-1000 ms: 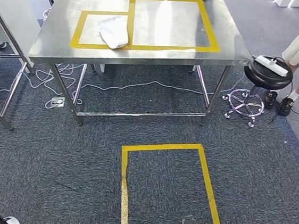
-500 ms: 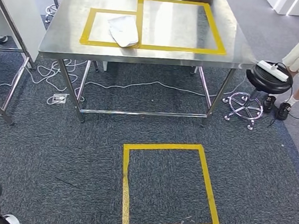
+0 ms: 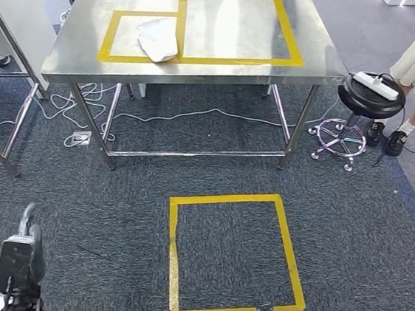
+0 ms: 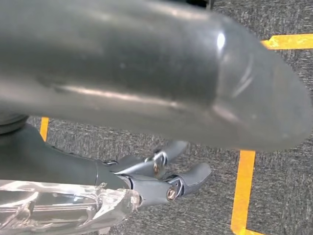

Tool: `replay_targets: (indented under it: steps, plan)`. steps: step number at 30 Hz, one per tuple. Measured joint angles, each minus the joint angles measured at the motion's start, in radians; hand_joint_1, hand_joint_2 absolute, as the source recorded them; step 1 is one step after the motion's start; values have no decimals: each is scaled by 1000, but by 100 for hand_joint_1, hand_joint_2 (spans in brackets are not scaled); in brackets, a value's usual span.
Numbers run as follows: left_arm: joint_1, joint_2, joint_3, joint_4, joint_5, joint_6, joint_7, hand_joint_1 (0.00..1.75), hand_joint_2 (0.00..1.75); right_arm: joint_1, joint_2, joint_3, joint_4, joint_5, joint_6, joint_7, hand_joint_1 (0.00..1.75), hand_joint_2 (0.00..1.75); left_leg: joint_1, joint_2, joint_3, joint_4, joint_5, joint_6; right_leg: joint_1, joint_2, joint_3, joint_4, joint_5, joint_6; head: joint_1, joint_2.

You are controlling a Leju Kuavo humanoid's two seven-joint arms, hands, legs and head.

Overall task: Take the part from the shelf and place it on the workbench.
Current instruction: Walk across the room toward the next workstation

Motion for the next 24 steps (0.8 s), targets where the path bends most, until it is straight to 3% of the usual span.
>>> replay_targets:
  steps: [2,4,7,9,10,13,14,15,16,17,19,20,24]
  plan:
    - [-31,1,96,155,-45,16,-18,0,0,0,-1,-1,0,6,1,-5,0,0,-1,0,66,-125,68,9,1,1,1,0,1,2,-1,0]
    - [-58,2,177,280,-71,29,-19,0,0,-1,-2,-1,0,10,1,-10,0,0,-4,0,126,-243,105,20,5,0,-2,2,1,9,-2,0]
    - [-86,6,286,439,-83,40,1,0,0,-2,-3,-1,0,12,5,-24,0,0,-8,-1,139,-279,108,34,5,-2,-4,0,4,27,0,0]
    - [-89,11,353,522,-76,31,2,0,0,-1,-4,-1,0,9,12,-39,0,0,-5,0,141,-285,113,46,4,-2,-14,21,-13,37,2,0]
    - [-90,14,383,559,-69,22,3,0,0,0,-5,-1,0,8,15,-46,0,0,-2,1,143,-288,116,50,4,-3,-31,59,-38,40,5,0]
    - [-93,20,454,648,-51,-3,14,0,0,1,-7,-1,0,7,17,-62,0,0,-1,2,140,-288,117,55,3,-4,-121,261,-136,47,13,0]
    - [-94,21,475,673,-49,-6,21,0,0,2,-8,-1,0,8,17,-66,0,0,-1,1,139,-287,117,55,3,-4,-137,298,-145,49,13,0]
    - [-95,23,493,695,-50,-6,33,0,0,3,-9,-1,0,9,17,-71,0,0,0,1,139,-286,117,54,2,-4,-133,294,-134,50,14,0]
    - [-97,23,509,713,-53,-3,52,0,0,4,-11,-1,1,11,16,-77,0,0,1,0,140,-284,117,53,1,-4,-106,245,-105,51,15,0]
    - [-99,24,523,728,-58,-1,74,0,0,3,-12,-1,1,14,15,-84,0,0,2,-1,140,-281,116,50,-1,-5,-64,169,-70,53,15,0]
    - [-101,24,548,750,-65,2,110,0,0,0,-15,0,2,18,13,-95,0,0,0,-2,139,-273,110,39,-3,-2,2,46,-30,51,16,0]
    - [-102,24,557,758,-68,4,119,0,0,-1,-15,0,3,19,13,-98,0,0,-2,-2,137,-269,108,34,-2,0,15,20,-26,46,15,0]
    - [-106,21,595,786,-77,22,202,0,0,-1,-19,0,5,23,15,-95,0,0,1,-2,131,-257,101,16,0,4,11,17,-20,15,10,0]
